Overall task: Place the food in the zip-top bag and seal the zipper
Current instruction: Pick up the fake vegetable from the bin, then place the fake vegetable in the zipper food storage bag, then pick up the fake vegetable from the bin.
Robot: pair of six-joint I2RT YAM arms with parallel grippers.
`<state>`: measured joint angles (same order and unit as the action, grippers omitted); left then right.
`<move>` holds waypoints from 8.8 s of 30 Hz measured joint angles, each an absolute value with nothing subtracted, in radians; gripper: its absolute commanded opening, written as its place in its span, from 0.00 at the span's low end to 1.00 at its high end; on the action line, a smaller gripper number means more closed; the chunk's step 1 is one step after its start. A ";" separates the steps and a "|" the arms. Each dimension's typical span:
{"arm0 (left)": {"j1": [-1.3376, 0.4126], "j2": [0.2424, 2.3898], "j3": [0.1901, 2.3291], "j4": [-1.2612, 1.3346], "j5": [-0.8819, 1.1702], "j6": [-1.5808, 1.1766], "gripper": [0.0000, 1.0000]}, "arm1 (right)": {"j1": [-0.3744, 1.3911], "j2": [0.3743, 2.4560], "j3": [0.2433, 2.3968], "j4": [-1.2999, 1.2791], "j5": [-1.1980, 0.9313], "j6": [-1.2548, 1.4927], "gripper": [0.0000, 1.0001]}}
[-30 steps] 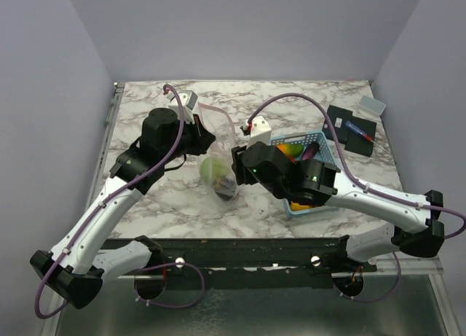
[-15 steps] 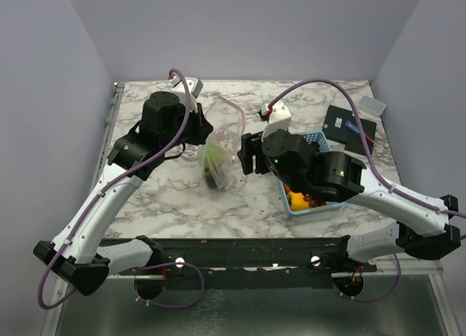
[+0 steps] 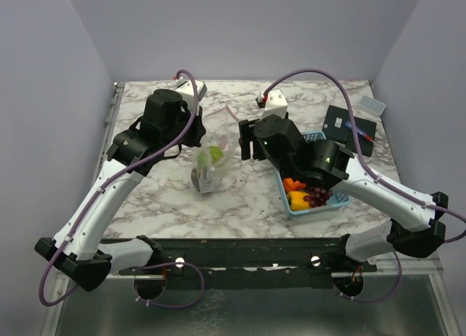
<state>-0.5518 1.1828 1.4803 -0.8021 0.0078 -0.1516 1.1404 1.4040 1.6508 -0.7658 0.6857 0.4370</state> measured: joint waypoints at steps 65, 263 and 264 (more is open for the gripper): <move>-0.656 1.014 0.979 -0.398 0.128 -0.171 0.00 | 0.422 1.487 0.982 -0.441 0.139 0.561 0.87; -0.648 0.881 0.908 -0.323 0.077 -0.172 0.00 | 0.547 1.304 1.003 -0.622 0.418 0.610 0.92; -0.648 0.882 0.908 -0.323 0.077 -0.172 0.00 | 0.535 1.319 1.003 -0.609 0.405 0.609 0.92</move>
